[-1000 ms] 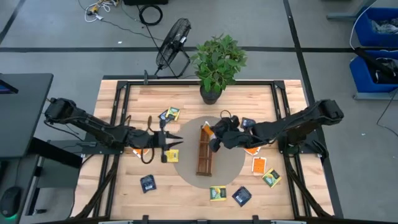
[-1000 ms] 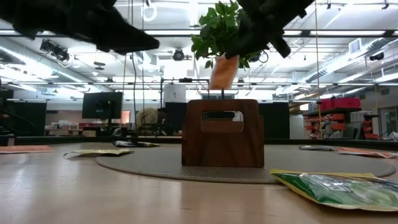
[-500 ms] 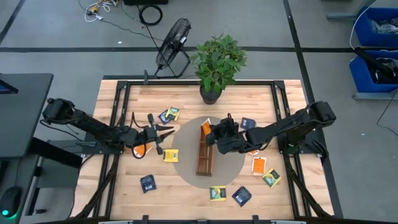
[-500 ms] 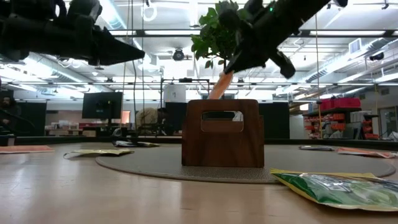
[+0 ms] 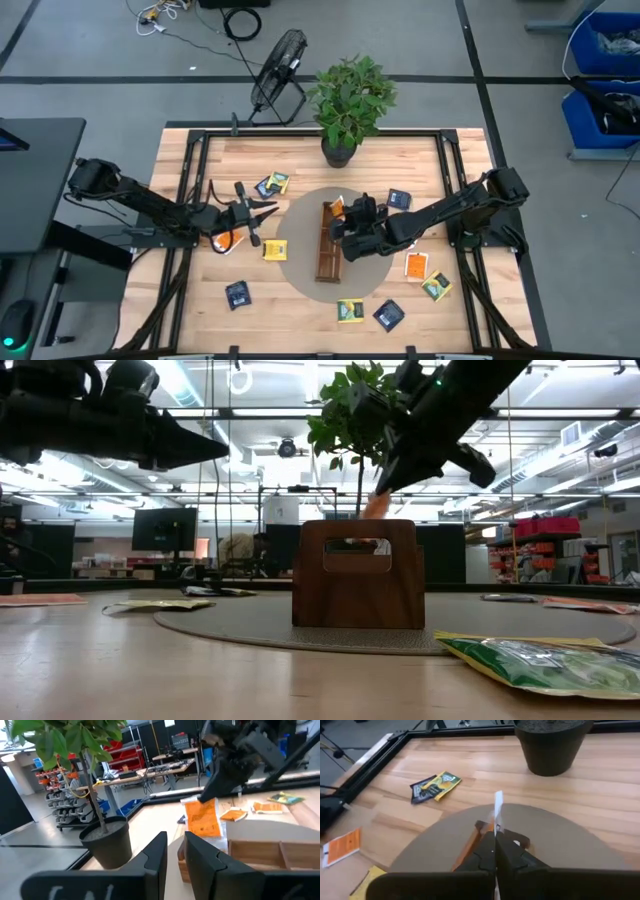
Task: Pick & Place Tea
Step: Put the orange tea bag into the top compartment of the top section wooden organizer
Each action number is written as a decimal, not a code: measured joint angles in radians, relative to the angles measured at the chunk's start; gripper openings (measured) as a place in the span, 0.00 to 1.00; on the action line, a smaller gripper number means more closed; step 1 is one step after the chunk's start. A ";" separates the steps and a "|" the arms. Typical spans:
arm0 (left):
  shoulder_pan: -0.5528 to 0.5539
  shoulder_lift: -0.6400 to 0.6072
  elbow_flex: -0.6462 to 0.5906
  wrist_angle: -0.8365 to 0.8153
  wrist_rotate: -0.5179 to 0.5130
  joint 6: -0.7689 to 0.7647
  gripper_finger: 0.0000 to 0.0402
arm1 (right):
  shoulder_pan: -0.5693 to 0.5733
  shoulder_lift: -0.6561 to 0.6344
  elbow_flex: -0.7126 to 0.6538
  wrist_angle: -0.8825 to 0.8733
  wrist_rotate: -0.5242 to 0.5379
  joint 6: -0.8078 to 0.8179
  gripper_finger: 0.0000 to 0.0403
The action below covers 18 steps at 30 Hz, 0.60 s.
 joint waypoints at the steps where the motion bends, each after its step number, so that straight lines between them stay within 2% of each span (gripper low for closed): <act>1: 0.000 0.000 0.000 0.005 0.000 -0.002 0.17 | 0.001 0.000 0.000 -0.001 -0.001 0.000 0.00; 9: 0.003 0.000 0.000 0.005 0.000 -0.002 0.17 | 0.001 0.079 0.001 0.046 -0.015 0.002 0.00; 18: 0.003 0.000 0.000 0.003 0.000 -0.002 0.17 | -0.002 0.089 0.001 0.049 -0.017 0.014 0.00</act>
